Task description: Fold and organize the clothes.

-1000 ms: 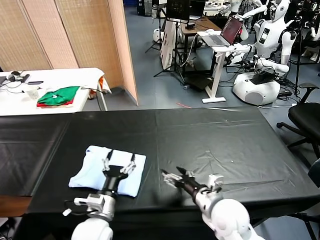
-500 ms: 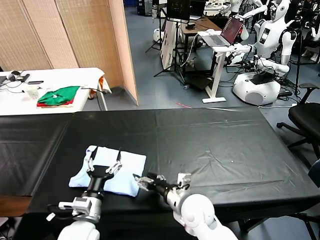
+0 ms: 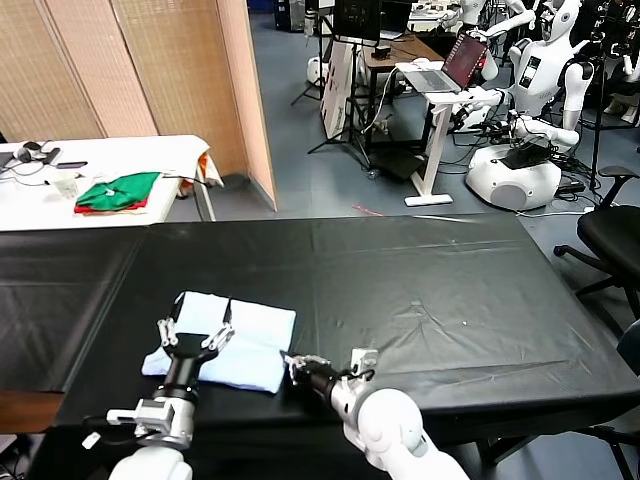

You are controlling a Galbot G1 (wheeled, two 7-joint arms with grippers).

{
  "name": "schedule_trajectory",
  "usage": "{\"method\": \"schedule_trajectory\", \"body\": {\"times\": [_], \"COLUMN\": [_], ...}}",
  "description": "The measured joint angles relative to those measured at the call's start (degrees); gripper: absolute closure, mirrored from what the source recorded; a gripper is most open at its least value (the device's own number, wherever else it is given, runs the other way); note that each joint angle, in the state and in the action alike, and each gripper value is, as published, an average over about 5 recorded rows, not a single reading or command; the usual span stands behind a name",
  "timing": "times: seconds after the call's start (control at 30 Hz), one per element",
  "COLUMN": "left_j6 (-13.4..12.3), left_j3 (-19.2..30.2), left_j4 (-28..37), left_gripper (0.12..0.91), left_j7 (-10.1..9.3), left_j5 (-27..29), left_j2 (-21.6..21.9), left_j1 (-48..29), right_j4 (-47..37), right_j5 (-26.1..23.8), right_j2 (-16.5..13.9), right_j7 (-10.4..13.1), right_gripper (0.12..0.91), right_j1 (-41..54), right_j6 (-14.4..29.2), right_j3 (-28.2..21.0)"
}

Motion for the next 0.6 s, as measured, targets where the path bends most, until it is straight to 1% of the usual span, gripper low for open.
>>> {"method": "schedule_trajectory", "body": {"times": [0.03, 0.07, 0.2, 0.3, 0.37, 0.43, 0.47, 0.53, 0.57, 0.6], "left_j6": [0.0, 0.0, 0.0, 0.1, 0.1, 0.3, 0.4, 0.7, 0.9, 1.0], "left_j3": [-0.1, -0.1, -0.2, -0.2, -0.1, 0.0, 0.1, 0.1, 0.1, 0.1], "left_j4": [0.1, 0.2, 0.7, 1.1, 1.2, 1.2, 1.1, 0.9, 0.8, 0.6], "left_gripper": [0.123, 0.123, 0.123, 0.123, 0.123, 0.123, 0.123, 0.123, 0.123, 0.123], "left_j7": [-0.04, -0.07, -0.13, -0.15, -0.17, -0.28, -0.36, -0.51, -0.47, -0.34], "left_j5": [0.0, -0.1, -0.5, -0.8, -1.2, -2.0, -2.5, -3.5, -3.8, -4.0], "left_j2": [0.0, -0.1, -0.1, -0.1, -0.1, -0.2, -0.2, -0.2, -0.1, -0.1], "left_j1": [0.0, -0.1, -0.3, -0.3, -0.1, 0.1, 0.2, 0.5, 0.7, 0.9], "right_j4": [0.5, 1.1, 3.1, 3.6, 3.7, 4.0, 4.3, 5.1, 5.6, 6.1], "right_j5": [-0.2, -0.3, -0.4, -0.6, -1.3, -2.3, -3.0, -4.8, -5.8, -6.7], "right_j2": [-0.3, -0.6, -2.4, -4.2, -5.5, -6.6, -7.1, -7.9, -8.3, -8.8], "right_j7": [0.2, 0.4, 0.5, -0.7, -1.8, -2.9, -3.3, -3.7, -3.8, -3.8], "right_gripper": [0.864, 0.876, 0.883, 0.883, 0.881, 0.859, 0.831, 0.739, 0.684, 0.611], "right_j1": [-0.2, -0.4, -0.3, 0.3, 0.8, 1.3, 1.3, 1.0, 0.8, 0.3], "right_j6": [-0.8, -1.8, -5.8, -7.7, -8.0, -8.0, -8.0, -8.0, -8.0, -8.0], "right_j3": [0.6, 1.4, 5.3, 8.3, 10.1, 11.6, 12.2, 13.0, 13.4, 13.7]}}
